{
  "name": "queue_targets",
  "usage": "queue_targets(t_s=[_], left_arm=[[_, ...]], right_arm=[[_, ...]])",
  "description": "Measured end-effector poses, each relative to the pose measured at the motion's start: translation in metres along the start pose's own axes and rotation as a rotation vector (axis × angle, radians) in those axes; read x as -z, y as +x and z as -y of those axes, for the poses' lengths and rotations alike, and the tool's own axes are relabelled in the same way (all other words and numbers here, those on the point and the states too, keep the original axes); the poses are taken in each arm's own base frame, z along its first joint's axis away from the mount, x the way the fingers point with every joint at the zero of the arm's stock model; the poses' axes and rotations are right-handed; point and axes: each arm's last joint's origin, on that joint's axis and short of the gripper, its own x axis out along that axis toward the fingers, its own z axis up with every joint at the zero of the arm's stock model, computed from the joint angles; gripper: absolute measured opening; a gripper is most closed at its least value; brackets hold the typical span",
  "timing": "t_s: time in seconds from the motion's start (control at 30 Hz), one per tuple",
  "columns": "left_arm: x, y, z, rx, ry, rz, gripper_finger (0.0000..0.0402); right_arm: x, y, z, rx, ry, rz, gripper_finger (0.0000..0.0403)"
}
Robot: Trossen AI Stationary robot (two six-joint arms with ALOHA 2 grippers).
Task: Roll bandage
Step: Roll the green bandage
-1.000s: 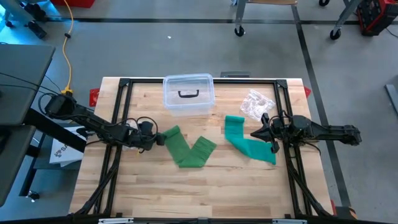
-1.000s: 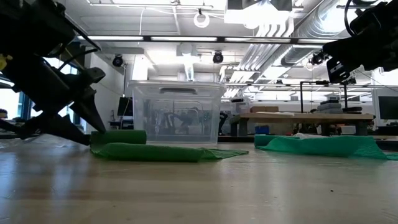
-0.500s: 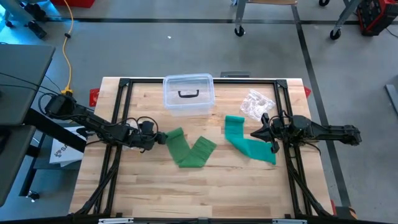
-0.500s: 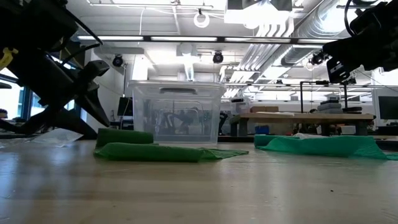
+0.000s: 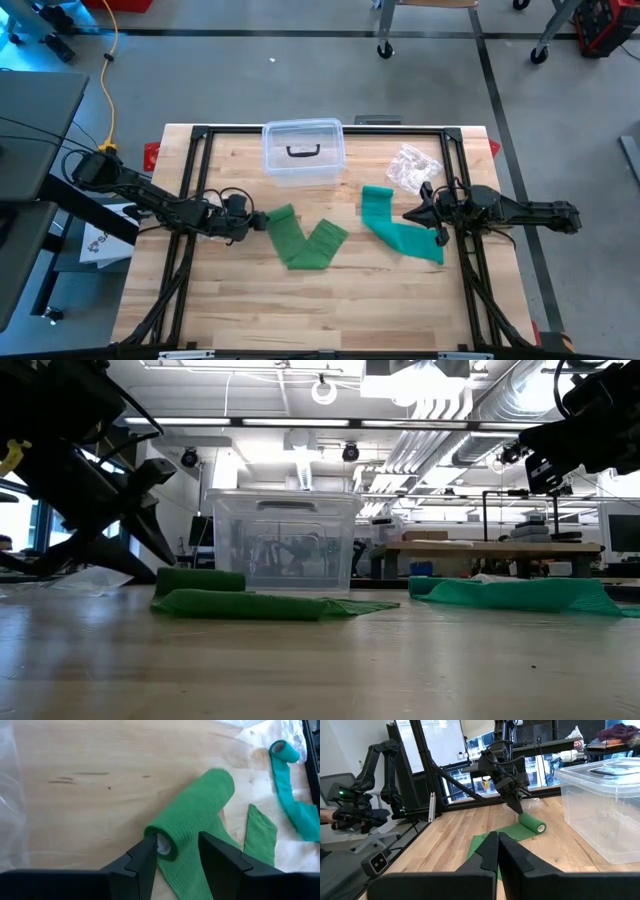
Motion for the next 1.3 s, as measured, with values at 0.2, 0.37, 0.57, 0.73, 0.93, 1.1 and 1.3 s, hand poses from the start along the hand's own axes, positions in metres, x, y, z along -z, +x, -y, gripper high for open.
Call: queue_targets(t_s=[0.2, 0.37, 0.57, 0.73, 0.93, 1.1, 1.3], left_arm=[[-0.002, 0.002, 0.0, -0.01, -0.022, -0.015, 0.013], [-0.002, 0.002, 0.001, -0.001, -0.045, -0.025, 0.0127], [-0.002, 0.002, 0.003, 0.015, -0.065, -0.033, 0.0126], [-0.004, 0.003, 0.0, -0.011, -0.079, -0.019, 0.0126], [-0.009, 0.006, -0.001, -0.027, -0.096, 0.003, 0.0126], [-0.01, 0.008, -0.001, -0.038, -0.096, -0.014, 0.0126], [-0.005, 0.014, 0.001, -0.024, -0.112, -0.04, 0.0126]], right_arm=[[0.0, 0.0, 0.0, 0.0, 0.0, 0.0, 0.0], [0.0, 0.0, 0.0, 0.0, 0.0, 0.0, 0.0], [0.0, 0.0, 0.0, 0.0, 0.0, 0.0, 0.0], [0.0, 0.0, 0.0, 0.0, 0.0, 0.0, 0.0], [0.0, 0.0, 0.0, 0.0, 0.0, 0.001, 0.0], [0.0, 0.0, 0.0, 0.0, 0.0, 0.0, 0.0], [0.0, 0.0, 0.0, 0.0, 0.0, 0.0, 0.0]])
